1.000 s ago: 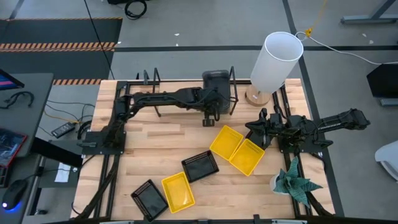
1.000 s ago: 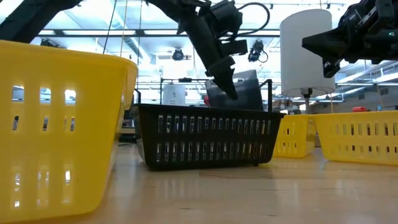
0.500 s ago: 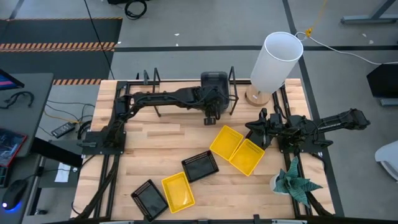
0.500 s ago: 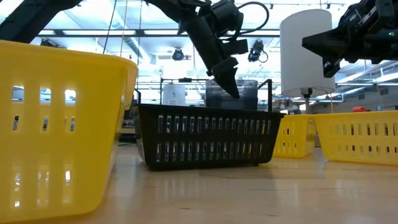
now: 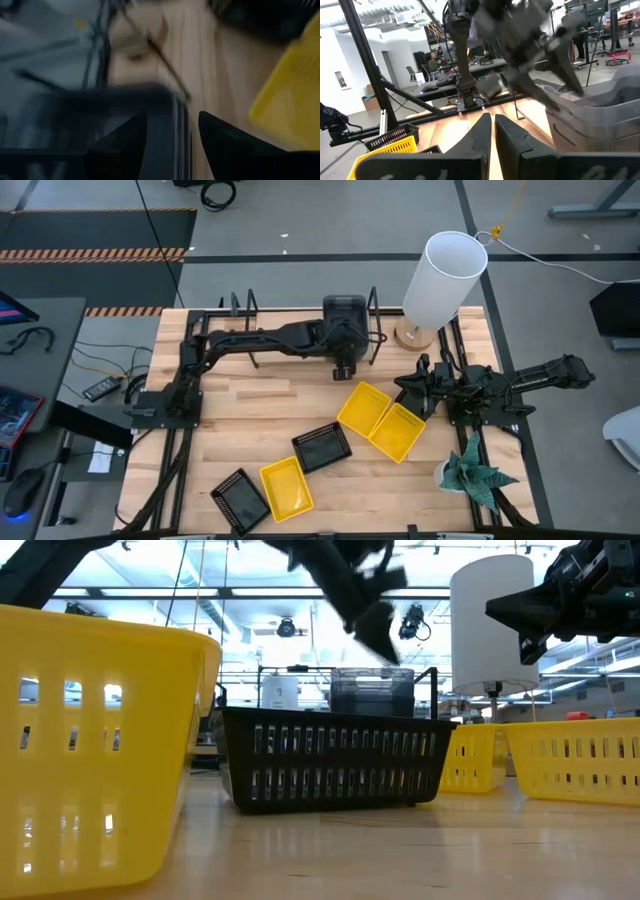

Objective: Stack baskets on shelf by color
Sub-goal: Stack the top left yellow bin on top of the bottom yellow bin

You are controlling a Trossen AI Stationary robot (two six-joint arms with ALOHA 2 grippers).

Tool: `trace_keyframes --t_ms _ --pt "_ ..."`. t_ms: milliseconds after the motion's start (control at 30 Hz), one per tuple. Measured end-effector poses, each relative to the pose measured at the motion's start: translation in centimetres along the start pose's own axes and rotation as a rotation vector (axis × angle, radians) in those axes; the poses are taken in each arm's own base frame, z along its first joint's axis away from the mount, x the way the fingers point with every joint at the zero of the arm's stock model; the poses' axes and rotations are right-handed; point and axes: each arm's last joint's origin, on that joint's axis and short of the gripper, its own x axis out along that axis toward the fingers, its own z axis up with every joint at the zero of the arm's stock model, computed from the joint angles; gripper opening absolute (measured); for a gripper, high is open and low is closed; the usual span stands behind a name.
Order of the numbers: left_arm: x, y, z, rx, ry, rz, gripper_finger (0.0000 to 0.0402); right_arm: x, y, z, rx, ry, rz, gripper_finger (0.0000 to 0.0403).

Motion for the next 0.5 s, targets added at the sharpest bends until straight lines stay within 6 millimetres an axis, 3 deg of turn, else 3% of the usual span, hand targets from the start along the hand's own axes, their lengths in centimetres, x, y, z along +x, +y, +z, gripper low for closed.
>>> trace_keyframes --t_ms 133,233,500 --pt "-1.7 -0.5 1.2 -0.015 -0.029 -0.017 0.0191 0.0 0.0 0.0 0.000 -0.001 0.000 0.0028" --pt "-3.4 -1.7 1.8 -0.016 -0.030 -0.133 0.0197 0.0 0.0 0.0 0.000 0.001 0.002 0.0028" --pt "-6.5 -8.9 0.6 0.006 0.195 -0.534 0.0177 0.1 0.0 -0.1 -0.002 0.007 -0.001 0.0028"
